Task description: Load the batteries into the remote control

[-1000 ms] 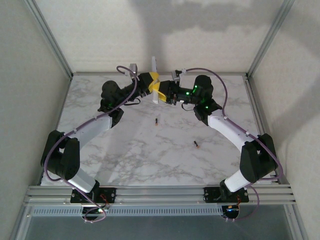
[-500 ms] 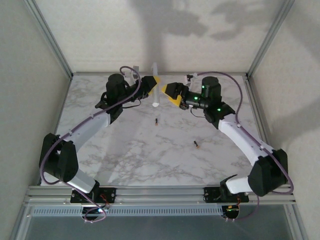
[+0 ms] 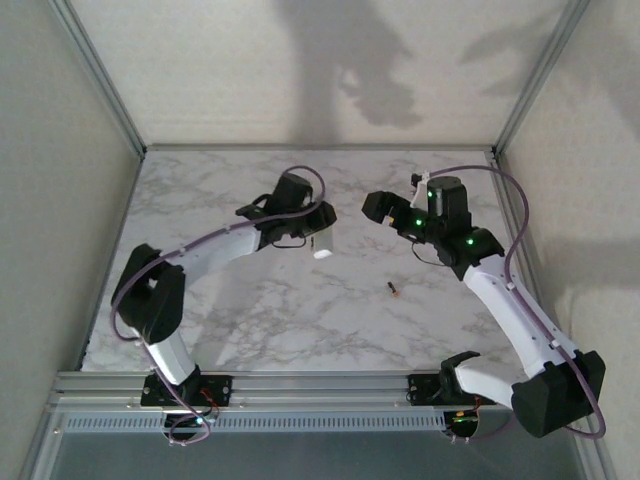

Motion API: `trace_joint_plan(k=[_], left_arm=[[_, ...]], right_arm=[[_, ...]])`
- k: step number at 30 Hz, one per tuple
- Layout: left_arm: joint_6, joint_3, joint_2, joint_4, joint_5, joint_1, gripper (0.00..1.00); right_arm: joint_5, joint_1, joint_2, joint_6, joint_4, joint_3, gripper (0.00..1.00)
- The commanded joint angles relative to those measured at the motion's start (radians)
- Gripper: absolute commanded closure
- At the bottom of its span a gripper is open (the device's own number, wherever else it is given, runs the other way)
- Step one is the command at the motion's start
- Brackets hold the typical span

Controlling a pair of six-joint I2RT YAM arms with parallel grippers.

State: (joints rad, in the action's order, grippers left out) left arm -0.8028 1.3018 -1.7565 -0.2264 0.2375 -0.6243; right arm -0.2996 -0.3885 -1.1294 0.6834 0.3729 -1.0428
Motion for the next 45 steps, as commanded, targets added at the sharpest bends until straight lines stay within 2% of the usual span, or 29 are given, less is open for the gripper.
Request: trace_joint_plan(k=[1, 2, 4, 10, 16, 31, 45], left_arm=[[0.028, 0.090, -0.076, -0.142, -0.176, -0.061, 0.58], [0.026, 0.113, -0.103, -0.172, -0.218, -0.083, 0.58], [0.021, 0.147, -0.153, -0.213, -0.270, -0.115, 0.65], [-0.020, 0.240, -0.277, -0.316, -0.381, -0.172, 0.63], [-0.061, 0.333, -0.390, -0.418, -0.441, -0.196, 0.62], [-0.114, 0.482, -0.589, -0.552, -0.459, -0.218, 0.58], [-0.111, 0.465, -0.603, -0.526, -0.421, -0.219, 0.50]], right_arm=[[0.086, 0.007, 0.063, -0.047, 0.061, 0.046, 0.01], [0.099, 0.007, 0.081, -0.046, 0.063, 0.060, 0.01], [0.108, 0.008, 0.119, -0.043, 0.056, 0.091, 0.01], [0.127, 0.012, 0.196, -0.045, 0.065, 0.147, 0.01], [0.126, 0.017, 0.230, -0.055, 0.082, 0.170, 0.01], [0.118, 0.048, 0.276, -0.063, 0.099, 0.211, 0.01], [0.110, 0.056, 0.275, -0.059, 0.096, 0.221, 0.01]])
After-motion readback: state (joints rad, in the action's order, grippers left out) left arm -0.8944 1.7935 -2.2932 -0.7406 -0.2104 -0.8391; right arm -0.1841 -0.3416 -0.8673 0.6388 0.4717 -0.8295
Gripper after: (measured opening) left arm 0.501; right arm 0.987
